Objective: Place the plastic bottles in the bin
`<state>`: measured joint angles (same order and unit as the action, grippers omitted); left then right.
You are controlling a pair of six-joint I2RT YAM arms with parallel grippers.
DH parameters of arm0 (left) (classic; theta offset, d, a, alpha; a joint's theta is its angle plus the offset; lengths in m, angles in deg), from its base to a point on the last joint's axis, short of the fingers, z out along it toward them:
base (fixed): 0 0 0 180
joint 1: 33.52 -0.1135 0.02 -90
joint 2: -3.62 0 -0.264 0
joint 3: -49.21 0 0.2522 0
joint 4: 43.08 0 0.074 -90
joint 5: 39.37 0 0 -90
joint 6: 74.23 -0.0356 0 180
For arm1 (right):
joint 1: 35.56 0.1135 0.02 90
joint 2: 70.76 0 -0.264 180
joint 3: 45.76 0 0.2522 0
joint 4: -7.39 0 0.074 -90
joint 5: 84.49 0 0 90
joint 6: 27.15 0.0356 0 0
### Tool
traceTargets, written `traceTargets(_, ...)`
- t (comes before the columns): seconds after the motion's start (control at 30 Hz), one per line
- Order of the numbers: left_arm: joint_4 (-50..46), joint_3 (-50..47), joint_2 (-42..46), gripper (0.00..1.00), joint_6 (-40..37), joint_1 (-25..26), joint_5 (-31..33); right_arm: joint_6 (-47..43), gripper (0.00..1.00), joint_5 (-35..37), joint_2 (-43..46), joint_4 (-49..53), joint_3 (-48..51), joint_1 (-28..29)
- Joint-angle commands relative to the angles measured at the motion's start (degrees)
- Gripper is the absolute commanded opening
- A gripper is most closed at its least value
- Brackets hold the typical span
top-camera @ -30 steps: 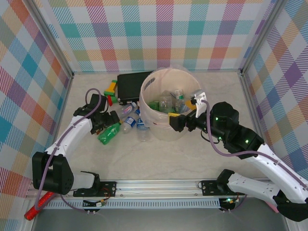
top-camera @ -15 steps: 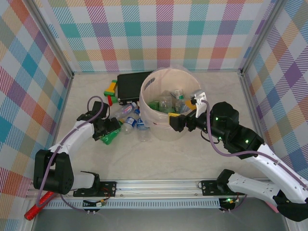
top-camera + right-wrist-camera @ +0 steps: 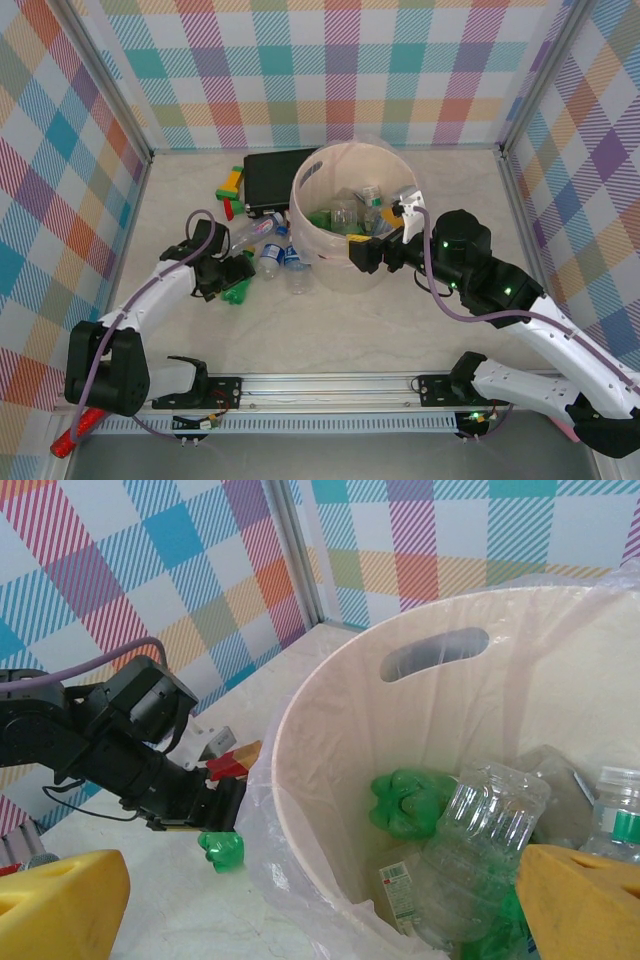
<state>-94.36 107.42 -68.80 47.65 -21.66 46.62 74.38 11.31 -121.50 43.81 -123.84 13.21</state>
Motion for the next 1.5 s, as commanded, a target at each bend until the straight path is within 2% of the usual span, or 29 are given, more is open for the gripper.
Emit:
traceTargets(0.0, -2.1, 1.7, -3.7, 0.81, -2.5, 1.2, 1.6, -0.1, 0.99, -0.9, 0.3, -2.0, 0.1, 0.3)
traceTargets(0.27, -1.6, 3.1, -8.4, 0.8, -2.4, 5.7, 5.8, -0.1, 0.99, -0.2, 1.2, -1.3, 0.3, 0.3)
traceTargets(0.43, -1.3, 2.9, -9.7, 0.75, -2.7, 6.5, 7.5, 0.0, 0.99, -0.2, 1.2, -1.5, 0.6, 0.3)
traceTargets(0.7, -0.1, 3.0, -11.7, 0.75, -2.9, 6.9, 9.6, 0.0, 0.99, -0.5, 1.3, -1.6, 0.7, 0.3)
traceTargets(0.77, -0.2, 3.1, -11.7, 0.66, -2.9, 7.2, 9.9, 0.1, 0.99, -0.3, 1.3, -1.4, 0.7, 0.3)
traceTargets(0.9, -1.7, 3.0, -9.1, 0.6, -2.5, 8.3, 11.5, 0.1, 0.99, -0.2, 1.5, -1.3, 0.8, 0.3)
traceTargets(1.2, -8.8, 5.2, 1.4, 0.59, -0.8, 12.2, 14.4, 0.3, 0.99, -0.2, 1.4, -2.0, 1.0, 0.3)
traceTargets(1.47, -13.8, 14.8, 10.9, 0.6, -2.5, 17.3, 18.7, -2.1, 0.99, -0.2, 1.4, -1.2, 0.1, 0.3)
